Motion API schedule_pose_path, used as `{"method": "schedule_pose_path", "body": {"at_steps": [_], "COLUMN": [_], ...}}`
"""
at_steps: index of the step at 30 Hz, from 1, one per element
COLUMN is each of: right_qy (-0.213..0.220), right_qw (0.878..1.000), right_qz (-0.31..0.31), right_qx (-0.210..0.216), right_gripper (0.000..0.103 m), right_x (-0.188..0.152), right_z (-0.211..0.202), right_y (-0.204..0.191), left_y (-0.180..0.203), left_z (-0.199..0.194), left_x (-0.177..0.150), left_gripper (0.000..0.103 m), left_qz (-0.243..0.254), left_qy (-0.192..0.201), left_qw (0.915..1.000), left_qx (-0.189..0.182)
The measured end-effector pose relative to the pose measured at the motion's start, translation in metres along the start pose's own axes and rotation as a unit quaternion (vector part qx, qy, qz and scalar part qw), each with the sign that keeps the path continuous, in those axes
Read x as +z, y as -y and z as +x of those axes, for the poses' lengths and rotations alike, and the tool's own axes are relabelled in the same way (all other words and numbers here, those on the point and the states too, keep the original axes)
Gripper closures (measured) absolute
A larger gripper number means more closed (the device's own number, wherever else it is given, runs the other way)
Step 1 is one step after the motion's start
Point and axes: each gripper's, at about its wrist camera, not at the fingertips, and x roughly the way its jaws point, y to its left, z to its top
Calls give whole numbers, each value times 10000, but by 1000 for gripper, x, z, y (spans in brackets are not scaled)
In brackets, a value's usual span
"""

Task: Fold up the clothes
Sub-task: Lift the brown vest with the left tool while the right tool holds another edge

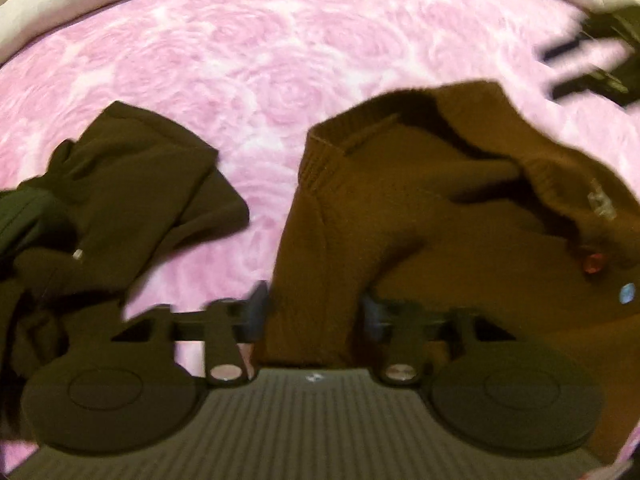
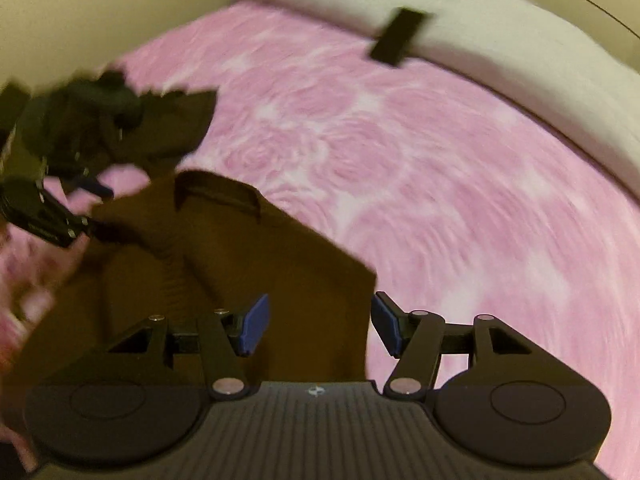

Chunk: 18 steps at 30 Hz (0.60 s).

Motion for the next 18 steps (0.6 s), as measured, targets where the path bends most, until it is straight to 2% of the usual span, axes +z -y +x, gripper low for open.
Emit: {"method": "schedule_pose_path", "body": {"at_steps": [1, 2, 7, 8, 9, 10, 13, 18], "right_qy": [-81, -154, -435, -538, -595, -562, -241, 566], "right_qw": [9995, 9983, 9853, 9836, 9838, 9859, 9921, 9981], "right_qz": [-286, -546, -1576, -1581, -1455, -1278, -891, -244], "right_qx": [60, 112, 498, 688, 861, 925, 853, 28], "right_gripper": [45, 45, 52, 72, 86, 96, 96, 97], "right_x": [9, 16, 34, 34, 35, 35, 32, 9], "right_z": [20, 38, 106, 114, 117, 112, 75, -44], "right_y": [3, 5, 13, 15, 18, 21, 29, 54], "left_y": [-2, -3, -5, -7, -8, -9, -4, 28], "left_z": [3, 2, -7, -11, -16, -22, -48, -105], "left_x": [-1, -2, -7, -7, -5, -3, 14, 64], "left_gripper": [92, 94, 96, 96, 96, 96, 96, 97], "left_qz": [66, 115, 194, 146, 96, 45, 53, 483], "left_qy": [8, 75, 418, 476, 549, 623, 940, 1608], "left_qw": [10000, 9999, 9989, 9987, 9984, 9980, 9955, 9856], "left_qx": [-28, -23, -72, -82, -89, -96, -89, -175]}}
